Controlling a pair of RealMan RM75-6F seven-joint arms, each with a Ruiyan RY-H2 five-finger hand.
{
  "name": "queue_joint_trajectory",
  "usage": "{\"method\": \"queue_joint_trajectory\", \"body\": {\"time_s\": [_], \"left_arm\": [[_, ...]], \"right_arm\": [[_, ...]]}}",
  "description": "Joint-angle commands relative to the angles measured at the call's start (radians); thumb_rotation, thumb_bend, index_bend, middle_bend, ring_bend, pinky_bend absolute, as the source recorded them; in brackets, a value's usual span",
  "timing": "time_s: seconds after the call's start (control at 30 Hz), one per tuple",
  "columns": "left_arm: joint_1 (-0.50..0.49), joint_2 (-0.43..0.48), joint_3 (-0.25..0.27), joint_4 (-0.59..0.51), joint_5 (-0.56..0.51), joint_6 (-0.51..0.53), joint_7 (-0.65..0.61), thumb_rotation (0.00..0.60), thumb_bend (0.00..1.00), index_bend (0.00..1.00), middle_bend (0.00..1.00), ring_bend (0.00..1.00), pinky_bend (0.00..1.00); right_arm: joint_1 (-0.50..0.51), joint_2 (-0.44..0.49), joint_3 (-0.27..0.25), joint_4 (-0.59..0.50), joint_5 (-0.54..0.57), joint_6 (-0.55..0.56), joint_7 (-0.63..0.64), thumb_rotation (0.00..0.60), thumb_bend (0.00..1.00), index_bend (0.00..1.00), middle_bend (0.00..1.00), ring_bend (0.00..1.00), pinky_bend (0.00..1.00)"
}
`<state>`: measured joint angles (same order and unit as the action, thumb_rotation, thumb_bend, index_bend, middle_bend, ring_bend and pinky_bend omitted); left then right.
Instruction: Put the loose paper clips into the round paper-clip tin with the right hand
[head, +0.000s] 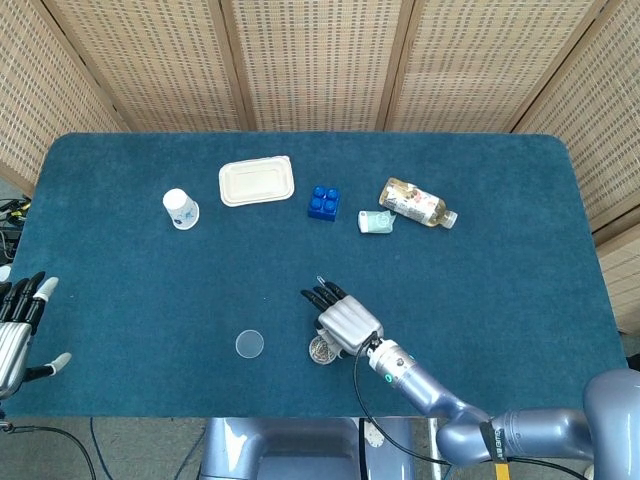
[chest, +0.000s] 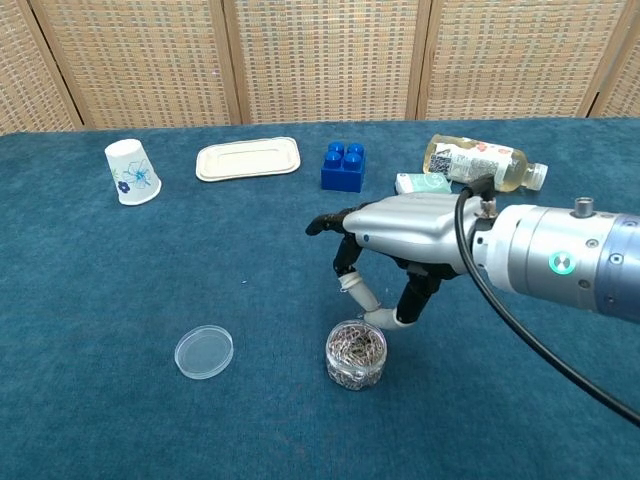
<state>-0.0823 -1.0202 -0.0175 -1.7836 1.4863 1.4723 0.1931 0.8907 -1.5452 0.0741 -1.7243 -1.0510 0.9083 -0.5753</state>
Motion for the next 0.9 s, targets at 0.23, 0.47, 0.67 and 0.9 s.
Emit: {"method": "queue_joint_trajectory", "body": {"time_s": [0.23, 0.47, 0.67, 0.9], "left_arm": [[0.001, 0.004, 0.0, 0.002, 0.003, 0.002, -0.011, 0.6, 0.0, 0.0, 0.0, 0.0, 0.0], [0.0, 0.005, -0.002, 0.003, -0.003, -0.003, -0.015, 0.6, 0.0, 0.0, 0.0, 0.0, 0.0], [-0.001, 0.003, -0.004, 0.005, -0.008, -0.007, -0.011, 0.6, 0.0, 0.0, 0.0, 0.0, 0.0], [-0.003, 0.002, -0.006, 0.005, -0.012, -0.01, -0.011, 0.6, 0.0, 0.0, 0.0, 0.0, 0.0]], "right_arm": [[0.014, -0.046, -0.012, 0.011, 0.032, -0.005, -0.04, 0.6, 0.54, 0.67, 0.02, 0.0, 0.0], [0.025, -0.086, -0.027, 0.044, 0.051, -0.016, -0.066, 0.6, 0.54, 0.67, 0.02, 0.0, 0.0], [0.03, -0.1, -0.021, 0.063, 0.062, -0.015, -0.067, 0.6, 0.54, 0.67, 0.02, 0.0, 0.0], [0.033, -0.089, -0.026, 0.066, 0.061, -0.029, -0.057, 0.6, 0.45, 0.6, 0.02, 0.0, 0.0]]}}
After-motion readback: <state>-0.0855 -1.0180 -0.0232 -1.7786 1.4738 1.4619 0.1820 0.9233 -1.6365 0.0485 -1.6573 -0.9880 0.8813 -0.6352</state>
